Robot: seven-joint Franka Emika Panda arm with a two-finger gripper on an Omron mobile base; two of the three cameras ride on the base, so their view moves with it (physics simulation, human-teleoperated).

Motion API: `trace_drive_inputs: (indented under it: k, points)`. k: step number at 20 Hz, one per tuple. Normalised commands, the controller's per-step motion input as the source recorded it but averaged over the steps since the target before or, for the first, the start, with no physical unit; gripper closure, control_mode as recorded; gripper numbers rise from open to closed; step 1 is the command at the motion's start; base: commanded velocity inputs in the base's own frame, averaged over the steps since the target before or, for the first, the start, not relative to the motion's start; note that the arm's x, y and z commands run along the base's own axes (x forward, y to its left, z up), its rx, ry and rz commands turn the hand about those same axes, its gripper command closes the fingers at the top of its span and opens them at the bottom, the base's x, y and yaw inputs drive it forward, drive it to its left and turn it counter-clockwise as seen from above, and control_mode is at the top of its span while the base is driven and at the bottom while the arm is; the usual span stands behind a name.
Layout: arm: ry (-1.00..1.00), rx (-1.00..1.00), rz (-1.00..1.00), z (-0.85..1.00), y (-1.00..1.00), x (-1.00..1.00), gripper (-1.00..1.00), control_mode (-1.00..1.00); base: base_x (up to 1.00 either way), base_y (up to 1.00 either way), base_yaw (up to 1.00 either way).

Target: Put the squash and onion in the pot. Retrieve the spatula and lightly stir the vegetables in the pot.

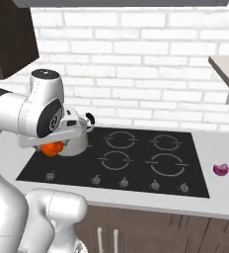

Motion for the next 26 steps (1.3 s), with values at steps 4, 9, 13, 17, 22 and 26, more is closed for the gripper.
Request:
trace_drive_inputs:
  k: [4, 9, 13, 17, 22, 26]
  points:
    - [0.00, 0.00, 0.00, 0.00, 0.00, 0.00, 1.00, 1.00, 0.18, 0.67, -0.13]
    - [0.02, 0.00, 0.00, -0.10, 0.00, 0.19, 1.00, -1.00, 0.00, 0.00, 0.00]
    - [0.05, 0.00, 0.00, -0.29, 0.14, 0.78, 1.00, -1.00, 0.00, 0.00, 0.00]
    - [0.08, 0.00, 0.00, -0.35, 0.41, 0.99, 1.00, -1.00, 0.00, 0.00, 0.00]
    - [0.08, 0.00, -0.01, -0.30, 0.32, 0.95, 1.00, -1.00, 0.00, 0.00, 0.00]
    - [0.10, 0.00, -0.04, -0.25, 0.08, 1.00, 1.00, -1.00, 0.00, 0.00, 0.00]
